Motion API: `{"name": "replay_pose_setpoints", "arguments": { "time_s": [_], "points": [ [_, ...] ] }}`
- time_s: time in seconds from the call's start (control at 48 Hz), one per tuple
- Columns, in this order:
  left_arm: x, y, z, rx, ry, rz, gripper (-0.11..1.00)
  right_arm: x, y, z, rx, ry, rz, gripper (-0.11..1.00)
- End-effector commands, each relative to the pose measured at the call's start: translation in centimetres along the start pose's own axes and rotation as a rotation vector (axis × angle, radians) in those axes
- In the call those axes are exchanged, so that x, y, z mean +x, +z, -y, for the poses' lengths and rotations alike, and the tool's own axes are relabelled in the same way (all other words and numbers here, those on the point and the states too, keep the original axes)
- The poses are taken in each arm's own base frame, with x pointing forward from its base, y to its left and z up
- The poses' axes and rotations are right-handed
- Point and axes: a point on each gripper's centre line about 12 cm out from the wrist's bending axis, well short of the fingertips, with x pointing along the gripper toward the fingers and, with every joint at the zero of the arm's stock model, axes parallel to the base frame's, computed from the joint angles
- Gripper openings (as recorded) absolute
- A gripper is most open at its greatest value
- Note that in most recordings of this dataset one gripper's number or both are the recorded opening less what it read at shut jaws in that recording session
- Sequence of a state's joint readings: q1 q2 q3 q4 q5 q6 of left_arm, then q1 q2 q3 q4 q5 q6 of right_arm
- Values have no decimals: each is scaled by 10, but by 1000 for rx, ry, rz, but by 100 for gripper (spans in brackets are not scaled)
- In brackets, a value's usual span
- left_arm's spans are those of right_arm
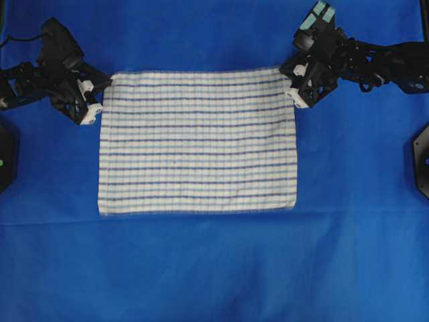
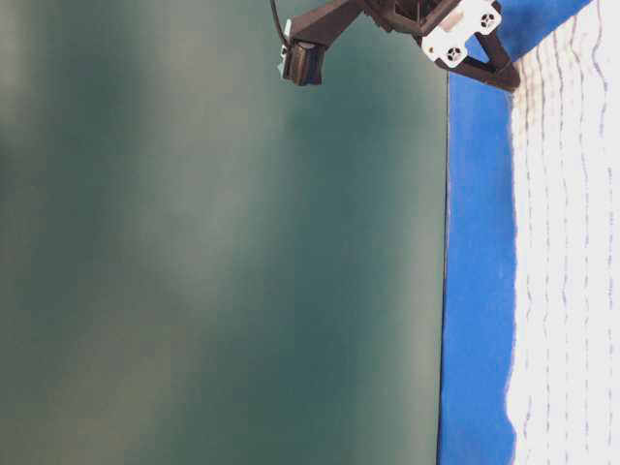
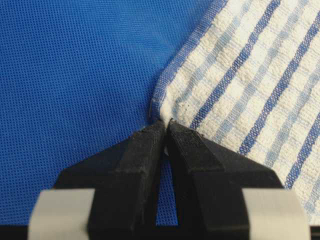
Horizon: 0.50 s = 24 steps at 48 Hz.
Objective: Fold the blue towel.
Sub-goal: 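Move both grippers to the towel's top corners and pinch them, then lift the top corners and fold them down toward the bottom edge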
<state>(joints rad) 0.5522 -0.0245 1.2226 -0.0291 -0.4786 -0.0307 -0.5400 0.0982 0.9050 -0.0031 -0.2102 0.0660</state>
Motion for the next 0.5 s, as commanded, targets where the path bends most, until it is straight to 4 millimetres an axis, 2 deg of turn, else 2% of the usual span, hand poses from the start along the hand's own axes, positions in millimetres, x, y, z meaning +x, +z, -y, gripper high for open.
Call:
{"name": "replay_pose_setpoints", "arguments": {
  "time_s": [0.0,0.271,0.48],
  "points": [
    [0,5,-1,-3,3,15,3,-1,6,-2,-2,5,21,7],
    [-6,16,2,-2,-6,55,3,-5,11,-2,3,6,41,7],
    [-17,23,3,-1,-10,55,3,-17,20,-2,5,7,81,7]
  ]
}}
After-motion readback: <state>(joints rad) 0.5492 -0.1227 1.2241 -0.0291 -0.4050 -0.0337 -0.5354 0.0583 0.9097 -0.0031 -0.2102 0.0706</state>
